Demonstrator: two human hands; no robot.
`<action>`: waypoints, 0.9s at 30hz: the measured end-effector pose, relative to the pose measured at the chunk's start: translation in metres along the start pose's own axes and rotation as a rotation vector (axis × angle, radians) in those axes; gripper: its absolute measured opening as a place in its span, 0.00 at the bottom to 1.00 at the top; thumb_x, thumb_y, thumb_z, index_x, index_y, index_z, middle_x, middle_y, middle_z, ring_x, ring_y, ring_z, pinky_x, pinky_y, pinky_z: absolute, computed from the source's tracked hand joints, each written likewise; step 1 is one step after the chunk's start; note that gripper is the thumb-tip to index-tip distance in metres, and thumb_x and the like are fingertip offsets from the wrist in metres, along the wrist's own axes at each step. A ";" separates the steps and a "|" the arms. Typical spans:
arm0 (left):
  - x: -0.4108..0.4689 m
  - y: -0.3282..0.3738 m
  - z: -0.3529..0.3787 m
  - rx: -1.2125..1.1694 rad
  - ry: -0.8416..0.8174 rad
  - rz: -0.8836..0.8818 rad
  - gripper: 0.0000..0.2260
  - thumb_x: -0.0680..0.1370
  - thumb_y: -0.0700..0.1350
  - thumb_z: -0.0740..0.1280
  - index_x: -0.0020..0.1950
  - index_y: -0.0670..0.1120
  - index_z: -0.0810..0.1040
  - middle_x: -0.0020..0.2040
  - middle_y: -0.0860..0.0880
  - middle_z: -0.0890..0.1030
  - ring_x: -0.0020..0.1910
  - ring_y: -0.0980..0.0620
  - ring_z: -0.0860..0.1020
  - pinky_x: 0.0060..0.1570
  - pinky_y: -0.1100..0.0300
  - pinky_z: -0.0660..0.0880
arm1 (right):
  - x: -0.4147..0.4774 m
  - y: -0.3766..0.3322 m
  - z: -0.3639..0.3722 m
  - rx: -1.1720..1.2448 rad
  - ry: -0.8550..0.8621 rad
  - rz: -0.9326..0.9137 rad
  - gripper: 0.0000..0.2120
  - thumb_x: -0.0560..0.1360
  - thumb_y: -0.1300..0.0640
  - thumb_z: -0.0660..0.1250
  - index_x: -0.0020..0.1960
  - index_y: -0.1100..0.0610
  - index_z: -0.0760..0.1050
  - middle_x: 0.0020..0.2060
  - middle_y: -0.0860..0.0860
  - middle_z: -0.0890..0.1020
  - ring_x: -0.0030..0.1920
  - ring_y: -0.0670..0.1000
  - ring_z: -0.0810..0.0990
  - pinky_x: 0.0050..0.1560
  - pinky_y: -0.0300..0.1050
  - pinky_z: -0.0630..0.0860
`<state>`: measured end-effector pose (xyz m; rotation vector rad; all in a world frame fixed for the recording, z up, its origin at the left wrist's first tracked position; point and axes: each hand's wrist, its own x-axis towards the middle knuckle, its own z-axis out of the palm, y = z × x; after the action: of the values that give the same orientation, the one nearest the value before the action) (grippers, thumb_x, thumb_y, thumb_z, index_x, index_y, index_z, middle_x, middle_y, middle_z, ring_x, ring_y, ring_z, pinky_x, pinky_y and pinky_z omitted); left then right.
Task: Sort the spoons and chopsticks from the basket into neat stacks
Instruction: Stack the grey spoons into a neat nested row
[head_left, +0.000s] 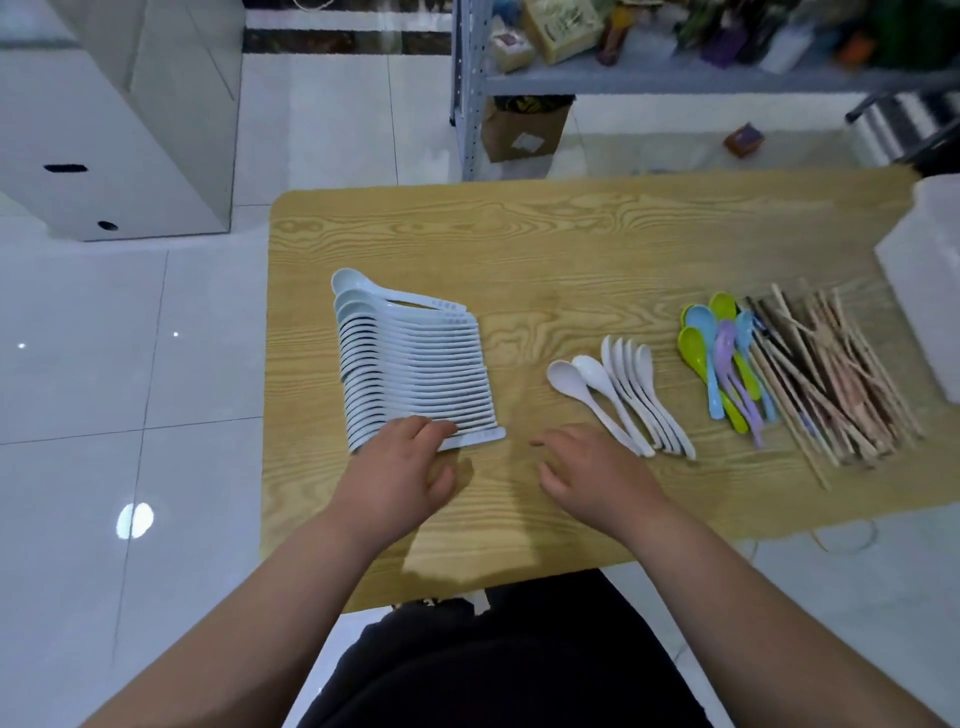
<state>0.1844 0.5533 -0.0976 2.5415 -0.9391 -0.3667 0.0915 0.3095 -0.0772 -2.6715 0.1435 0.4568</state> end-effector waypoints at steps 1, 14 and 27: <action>0.001 0.006 0.001 0.015 -0.019 -0.004 0.21 0.74 0.54 0.63 0.63 0.48 0.79 0.54 0.50 0.82 0.53 0.44 0.80 0.47 0.51 0.79 | -0.007 0.006 -0.003 0.003 0.007 0.020 0.19 0.81 0.51 0.62 0.71 0.50 0.74 0.65 0.48 0.78 0.65 0.51 0.75 0.59 0.43 0.71; 0.090 0.122 0.057 -0.038 -0.140 -0.241 0.22 0.77 0.51 0.67 0.71 0.51 0.72 0.63 0.50 0.77 0.60 0.48 0.77 0.53 0.53 0.76 | -0.004 0.149 -0.056 0.032 -0.125 0.042 0.17 0.80 0.51 0.61 0.67 0.51 0.75 0.60 0.50 0.79 0.61 0.54 0.76 0.54 0.53 0.77; 0.176 0.146 0.099 -0.134 -0.019 -0.744 0.14 0.77 0.45 0.65 0.62 0.44 0.76 0.57 0.41 0.77 0.55 0.39 0.77 0.47 0.51 0.73 | 0.040 0.182 -0.037 -0.010 -0.158 -0.074 0.19 0.78 0.47 0.65 0.65 0.55 0.73 0.59 0.54 0.74 0.61 0.58 0.73 0.55 0.52 0.75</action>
<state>0.1963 0.3073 -0.1364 2.6703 0.0692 -0.6331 0.1095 0.1281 -0.1307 -2.6273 -0.0048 0.6430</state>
